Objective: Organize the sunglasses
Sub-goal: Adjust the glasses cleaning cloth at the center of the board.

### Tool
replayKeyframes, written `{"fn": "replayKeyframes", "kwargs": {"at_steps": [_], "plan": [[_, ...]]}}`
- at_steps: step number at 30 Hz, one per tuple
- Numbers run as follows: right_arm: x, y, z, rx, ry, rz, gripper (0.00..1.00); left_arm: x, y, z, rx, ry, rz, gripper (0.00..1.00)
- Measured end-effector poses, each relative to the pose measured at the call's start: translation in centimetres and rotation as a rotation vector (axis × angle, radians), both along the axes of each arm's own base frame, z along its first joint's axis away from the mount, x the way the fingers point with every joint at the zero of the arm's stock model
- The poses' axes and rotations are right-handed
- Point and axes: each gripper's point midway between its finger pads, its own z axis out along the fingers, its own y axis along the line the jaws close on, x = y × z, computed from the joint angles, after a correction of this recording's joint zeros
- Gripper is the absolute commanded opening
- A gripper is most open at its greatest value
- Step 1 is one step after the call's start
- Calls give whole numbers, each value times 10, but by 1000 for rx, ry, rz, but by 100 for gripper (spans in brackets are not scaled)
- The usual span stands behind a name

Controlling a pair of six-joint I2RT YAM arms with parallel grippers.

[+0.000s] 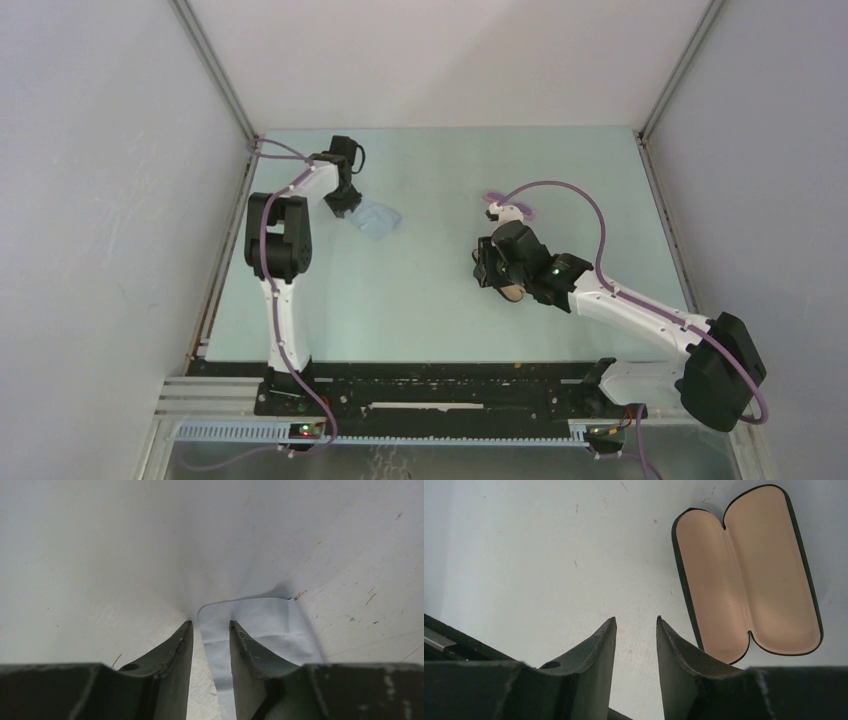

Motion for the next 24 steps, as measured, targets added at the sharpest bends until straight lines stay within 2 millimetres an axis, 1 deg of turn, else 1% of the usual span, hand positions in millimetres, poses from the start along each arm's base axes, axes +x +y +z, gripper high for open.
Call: {"fn": "replayKeyframes", "kwargs": {"at_steps": [7, 12, 13, 14, 15, 21, 23, 24], "plan": [[0, 0, 0, 0, 0, 0, 44, 5, -2, 0, -15, -12, -3, 25], [0, 0, 0, -1, 0, -1, 44, 11, -9, 0, -47, -30, -19, 14], [0, 0, 0, -1, 0, -1, 44, 12, -10, 0, -53, -35, -26, 10], [0, 0, 0, -1, 0, -1, 44, 13, -12, 1, -64, -39, -32, 3], [0, 0, 0, -1, 0, -1, 44, 14, -14, 1, -73, -43, -36, 1], [0, 0, 0, -1, 0, -1, 43, 18, -22, 1, -112, -61, -61, 0], [0, 0, 0, -1, 0, -1, 43, 15, -24, 1, -126, -77, -61, 0], [0, 0, 0, 0, 0, -1, 44, 9, -25, 1, -134, -80, -60, 0]]}}
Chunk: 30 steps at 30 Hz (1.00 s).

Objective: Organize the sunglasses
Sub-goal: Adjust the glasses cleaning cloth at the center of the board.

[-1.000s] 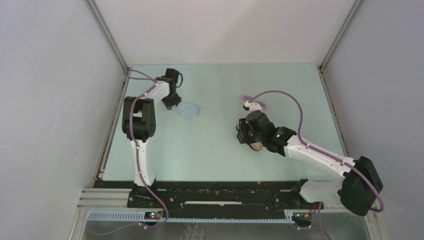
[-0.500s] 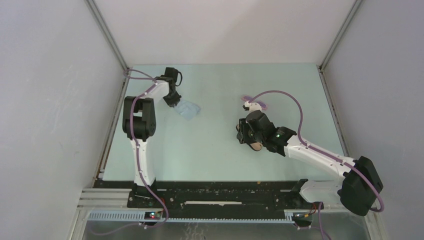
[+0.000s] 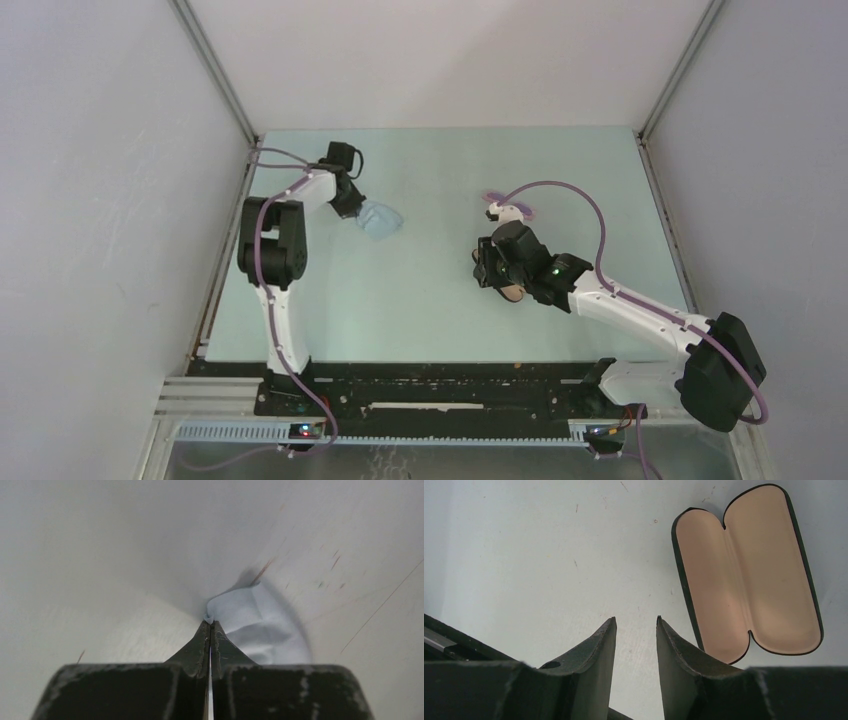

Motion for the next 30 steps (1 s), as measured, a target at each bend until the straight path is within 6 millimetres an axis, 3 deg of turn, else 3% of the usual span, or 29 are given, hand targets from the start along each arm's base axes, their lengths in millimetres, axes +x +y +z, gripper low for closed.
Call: {"fn": "replayKeyframes", "kwargs": {"at_steps": [5, 13, 19, 24, 30], "plan": [[-1, 2, 0, 12, 7, -2, 44, -49, -14, 6, -28, 10, -4, 0], [3, 18, 1, 69, 28, -2, 47, -131, -74, 17, -94, -33, -117, 0], [9, 43, 1, 104, 43, 22, 47, -187, -62, 17, -121, -16, -107, 0], [5, 50, -6, 110, 68, 33, 47, -196, -67, 60, -178, -130, -120, 0], [5, 50, -2, 126, 69, 20, 47, -192, -95, 76, -187, -137, -205, 0]]}}
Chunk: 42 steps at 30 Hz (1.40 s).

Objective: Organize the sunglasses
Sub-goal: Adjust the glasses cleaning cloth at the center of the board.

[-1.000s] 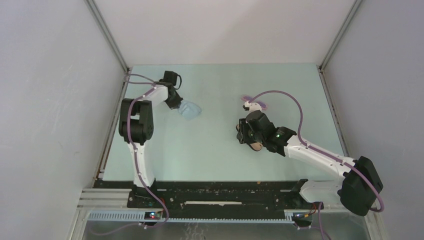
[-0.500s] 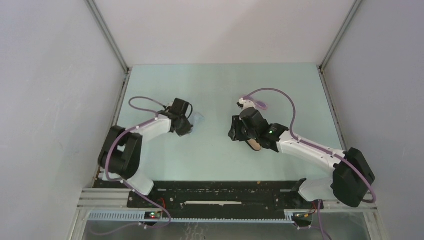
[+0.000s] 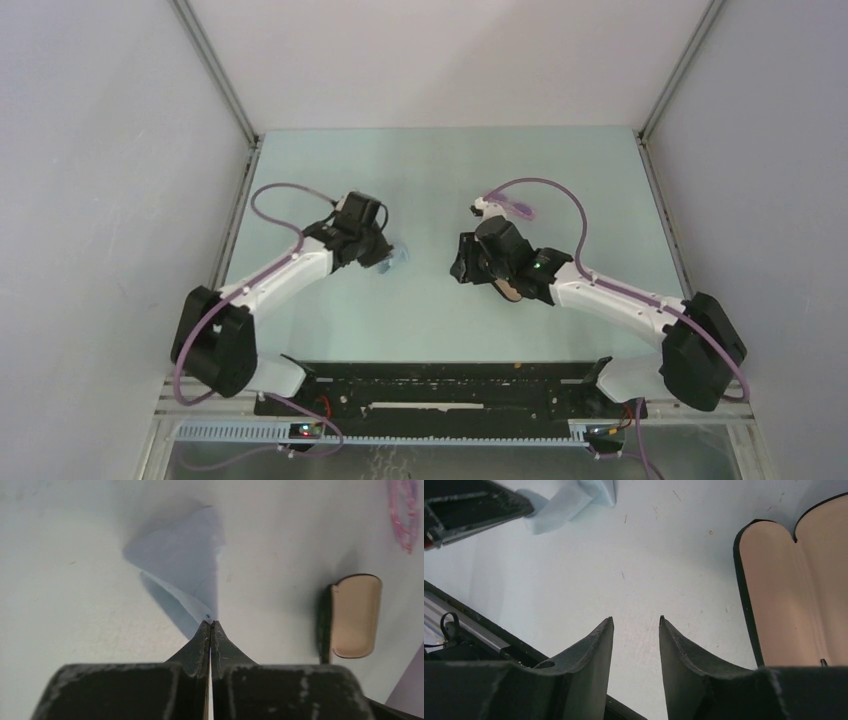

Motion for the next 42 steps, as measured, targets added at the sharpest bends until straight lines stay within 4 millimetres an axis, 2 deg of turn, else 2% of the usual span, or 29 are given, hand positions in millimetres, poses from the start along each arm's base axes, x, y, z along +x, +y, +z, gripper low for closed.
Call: {"fn": "replayKeyframes", "kwargs": {"at_steps": [5, 9, 13, 16, 18, 21, 24, 29, 35, 38, 42], "plan": [[0, -20, 20, 27, -50, -57, 48, 25, -45, 32, -10, -69, -134, 0], [-1, -45, 41, 38, -119, -123, 48, 17, -61, 39, -19, -92, -215, 0], [-2, -58, 42, 10, -146, -147, 48, 15, -62, 40, -10, -97, -242, 0], [-3, -53, 31, -34, -144, -129, 48, 30, -48, 34, -13, -91, -194, 0], [-5, -45, 20, -58, -126, -105, 49, 47, -32, 21, -6, -77, -142, 0], [-7, -32, -1, -95, -87, -67, 49, 59, -5, -15, 30, -9, -78, 0], [-7, -10, -16, -136, -61, -18, 49, 51, 9, -44, 53, 66, -53, 0], [-9, 46, -18, -125, -88, 80, 48, 31, 29, -67, 73, 148, -22, 0], [-2, 96, -31, -102, -81, 146, 46, 2, 52, -72, 122, 197, 25, 0], [2, 114, -38, -103, -82, 173, 46, -11, 60, -60, 127, 173, 42, 0], [-8, 131, -44, -108, -86, 224, 46, -15, 68, -40, 128, 114, 69, 0]]}}
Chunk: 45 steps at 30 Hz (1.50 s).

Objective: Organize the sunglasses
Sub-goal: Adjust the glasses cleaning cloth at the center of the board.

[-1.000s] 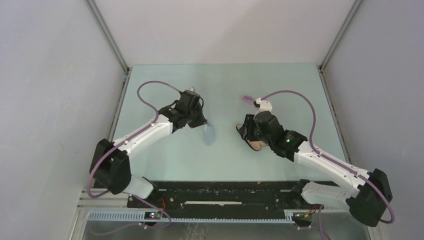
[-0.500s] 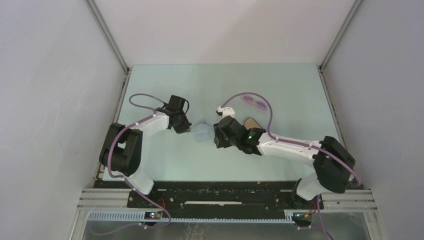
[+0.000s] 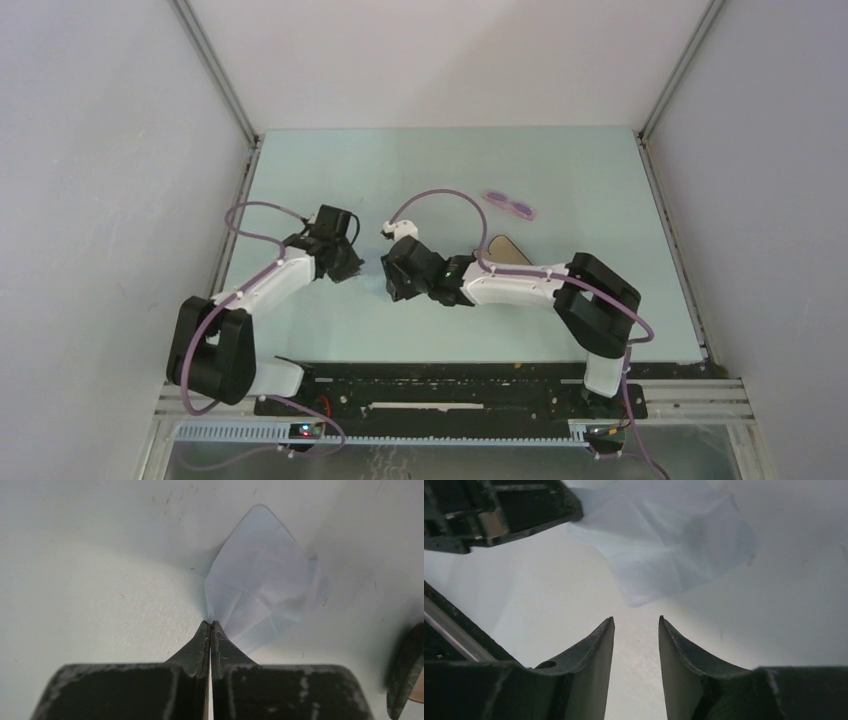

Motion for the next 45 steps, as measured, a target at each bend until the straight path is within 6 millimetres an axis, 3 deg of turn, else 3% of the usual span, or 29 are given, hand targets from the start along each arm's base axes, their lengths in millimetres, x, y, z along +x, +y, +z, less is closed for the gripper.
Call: {"fn": "replayKeyframes", "kwargs": {"at_steps": [3, 10, 21, 38, 45], "plan": [[-6, 19, -3, 3, -13, 38, 46, 4, 6, -2, 5, 1, 22, 0], [-7, 44, -23, -36, -55, 66, 46, 2, 20, -33, 20, 104, 66, 0], [6, 32, -59, -162, -113, 28, 44, 8, 18, -32, -11, 89, 71, 0], [-9, 46, -58, -178, -154, 72, 43, 8, 17, -36, -23, 105, 71, 0], [-8, 46, -60, -176, -150, 67, 22, 10, 18, -40, -26, 110, 75, 0]]}}
